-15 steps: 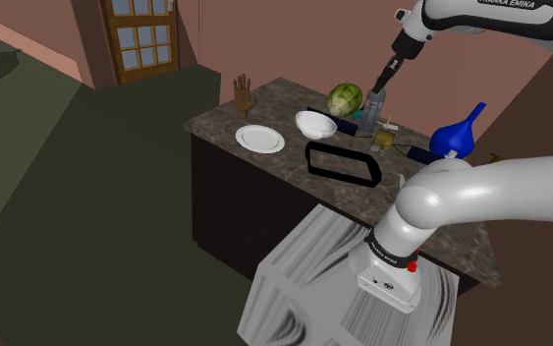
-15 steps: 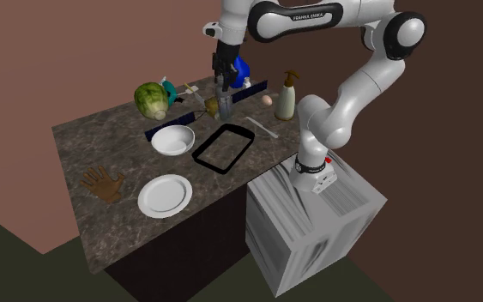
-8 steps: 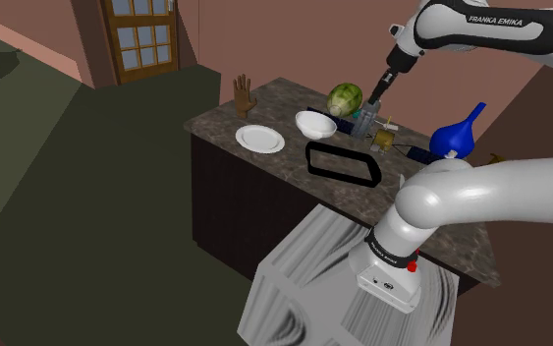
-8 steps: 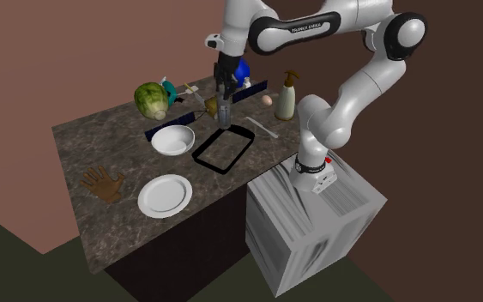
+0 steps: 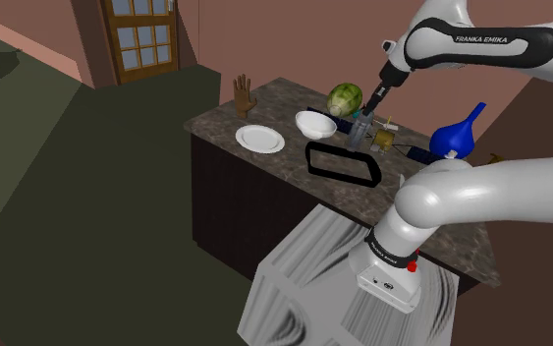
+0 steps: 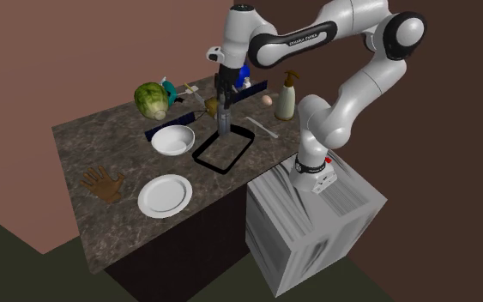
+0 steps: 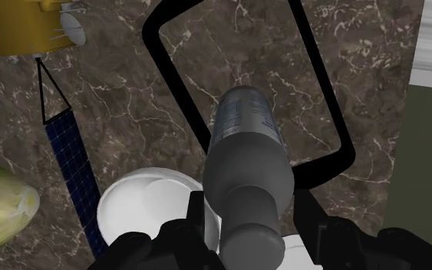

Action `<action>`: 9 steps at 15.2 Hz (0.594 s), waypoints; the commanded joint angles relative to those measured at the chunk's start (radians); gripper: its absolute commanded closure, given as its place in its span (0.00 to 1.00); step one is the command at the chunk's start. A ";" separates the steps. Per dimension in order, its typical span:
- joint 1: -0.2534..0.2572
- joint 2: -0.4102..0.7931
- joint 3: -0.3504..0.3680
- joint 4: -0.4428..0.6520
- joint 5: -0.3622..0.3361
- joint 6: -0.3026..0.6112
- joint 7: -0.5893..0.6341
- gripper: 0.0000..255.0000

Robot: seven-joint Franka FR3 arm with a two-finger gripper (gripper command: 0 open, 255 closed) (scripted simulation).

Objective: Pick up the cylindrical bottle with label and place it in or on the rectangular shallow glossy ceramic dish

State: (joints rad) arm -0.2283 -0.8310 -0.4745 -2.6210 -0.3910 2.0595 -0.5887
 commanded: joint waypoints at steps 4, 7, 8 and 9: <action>-0.008 0.016 -0.024 -0.058 -0.022 0.074 0.004 1.00; -0.013 0.029 -0.039 -0.090 -0.036 0.119 0.007 1.00; -0.014 0.031 -0.041 -0.094 -0.038 0.125 0.007 1.00; -0.014 0.031 -0.041 -0.094 -0.038 0.125 0.007 1.00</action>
State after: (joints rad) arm -0.2408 -0.8006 -0.5137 -2.7103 -0.4269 2.1784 -0.5818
